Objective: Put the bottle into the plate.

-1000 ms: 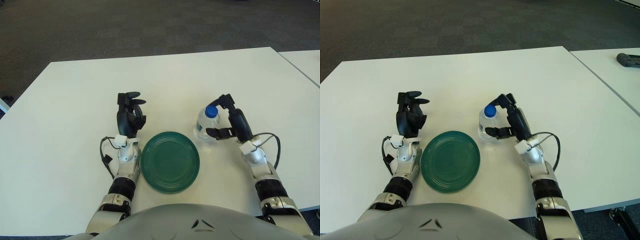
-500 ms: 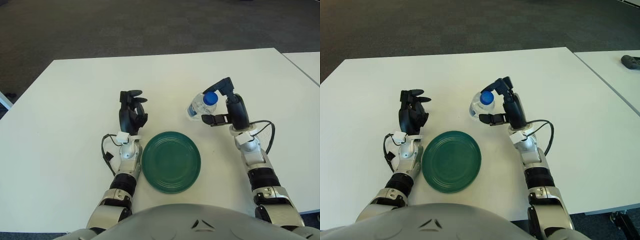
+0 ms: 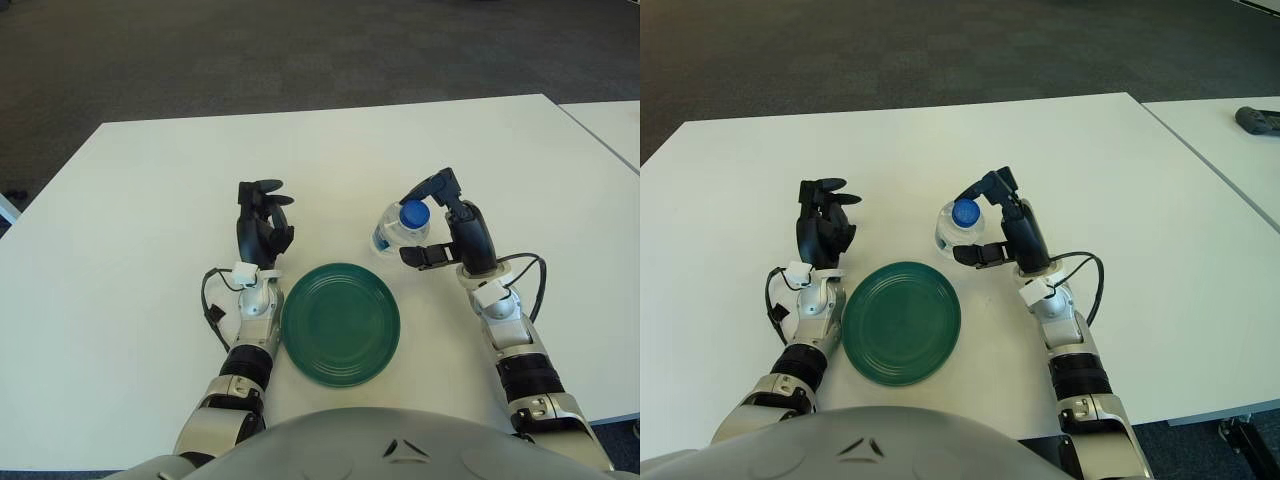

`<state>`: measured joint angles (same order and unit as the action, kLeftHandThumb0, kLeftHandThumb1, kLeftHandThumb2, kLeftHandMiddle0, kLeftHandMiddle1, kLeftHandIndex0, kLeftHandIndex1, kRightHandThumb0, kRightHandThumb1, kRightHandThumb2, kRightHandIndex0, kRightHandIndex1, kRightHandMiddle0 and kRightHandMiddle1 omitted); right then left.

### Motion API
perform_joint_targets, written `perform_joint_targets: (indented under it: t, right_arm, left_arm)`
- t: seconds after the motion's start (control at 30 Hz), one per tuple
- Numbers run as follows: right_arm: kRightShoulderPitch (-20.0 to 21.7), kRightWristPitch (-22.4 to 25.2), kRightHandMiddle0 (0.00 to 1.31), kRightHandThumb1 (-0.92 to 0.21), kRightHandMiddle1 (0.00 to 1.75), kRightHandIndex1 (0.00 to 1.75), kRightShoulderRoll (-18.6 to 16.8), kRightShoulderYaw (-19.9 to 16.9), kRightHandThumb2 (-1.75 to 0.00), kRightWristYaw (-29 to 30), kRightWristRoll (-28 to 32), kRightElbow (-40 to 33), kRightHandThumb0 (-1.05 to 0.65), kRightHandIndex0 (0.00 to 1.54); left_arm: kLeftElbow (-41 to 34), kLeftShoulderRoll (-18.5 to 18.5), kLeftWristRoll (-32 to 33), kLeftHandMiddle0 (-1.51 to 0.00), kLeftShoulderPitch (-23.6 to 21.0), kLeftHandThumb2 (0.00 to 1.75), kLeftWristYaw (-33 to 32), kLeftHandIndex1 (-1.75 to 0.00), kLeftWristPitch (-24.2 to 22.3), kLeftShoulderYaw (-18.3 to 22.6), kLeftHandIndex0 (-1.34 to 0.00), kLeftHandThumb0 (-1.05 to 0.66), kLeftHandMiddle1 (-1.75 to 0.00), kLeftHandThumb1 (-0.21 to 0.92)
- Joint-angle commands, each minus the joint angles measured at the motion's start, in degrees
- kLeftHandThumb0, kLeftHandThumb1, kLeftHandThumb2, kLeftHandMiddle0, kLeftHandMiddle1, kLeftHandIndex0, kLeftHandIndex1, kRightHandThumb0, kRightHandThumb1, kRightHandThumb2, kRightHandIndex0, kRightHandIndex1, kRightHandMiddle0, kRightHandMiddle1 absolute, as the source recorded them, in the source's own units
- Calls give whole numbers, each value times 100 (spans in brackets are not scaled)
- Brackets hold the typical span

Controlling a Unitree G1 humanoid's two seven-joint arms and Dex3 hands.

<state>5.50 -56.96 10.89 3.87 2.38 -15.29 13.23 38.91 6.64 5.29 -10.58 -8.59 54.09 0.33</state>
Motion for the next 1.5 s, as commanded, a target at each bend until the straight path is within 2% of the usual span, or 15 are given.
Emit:
perform_joint_targets:
  t: [0.0, 0.27, 0.43, 0.67, 0.9, 1.0, 1.07, 1.23, 1.47]
  right_arm:
    - [-26, -287, 50, -47, 175, 175, -85, -23, -112, 69, 207, -163, -43, 120]
    - [-378, -450, 50, -47, 175, 175, -71, 254, -112, -151, 480, -440, -43, 117]
    - [-403, -380, 49, -48, 175, 175, 166, 501, -111, -555, 911, -515, -43, 115]
    - [-390, -469, 46, -51, 175, 175, 158, 559, -107, -784, 1125, -496, -42, 113]
    - [-375, -430, 45, -54, 175, 175, 182, 785, -104, -1092, 1454, -588, -42, 115]
    - [-578, -574, 44, -55, 175, 175, -74, 969, -103, -1086, 1377, -618, -41, 116]
    - [-620, -601, 44, -55, 175, 175, -110, 995, -102, -1090, 1385, -633, -41, 117]
    - [-657, -454, 44, -55, 175, 175, 198, 1326, -102, -1528, 1965, -615, -41, 117]
    - [-559, -442, 45, -53, 175, 175, 288, 1340, -104, -1924, 2157, -352, -42, 119]
  left_arm:
    - [280, 467, 54, -29, 202, 77, -21, -157, 92, 71, -20, -99, -164, 92]
    - [362, 448, 89, -28, 164, 77, 24, -157, 132, 101, -20, -99, -163, 92]
    - [327, 473, 123, -28, 148, 76, 18, -157, 38, 115, -21, -98, -162, 92]
    - [376, 488, 21, -28, 97, 77, -88, -161, 31, 130, -21, -99, -168, 92]
    - [430, 537, -4, -30, 55, 79, -137, -163, 17, 126, -22, -99, -169, 92]
    - [427, 552, 10, -31, 41, 78, -145, -163, -9, 126, -22, -98, -168, 92]
    - [416, 567, -4, -31, 37, 78, -164, -162, -20, 119, -23, -98, -168, 92]
    - [413, 600, -45, -31, 0, 76, -227, -161, 58, 104, -23, -97, -167, 92]
    - [319, 644, -269, -32, 19, 77, -411, -161, 91, 25, -24, -98, -168, 92]
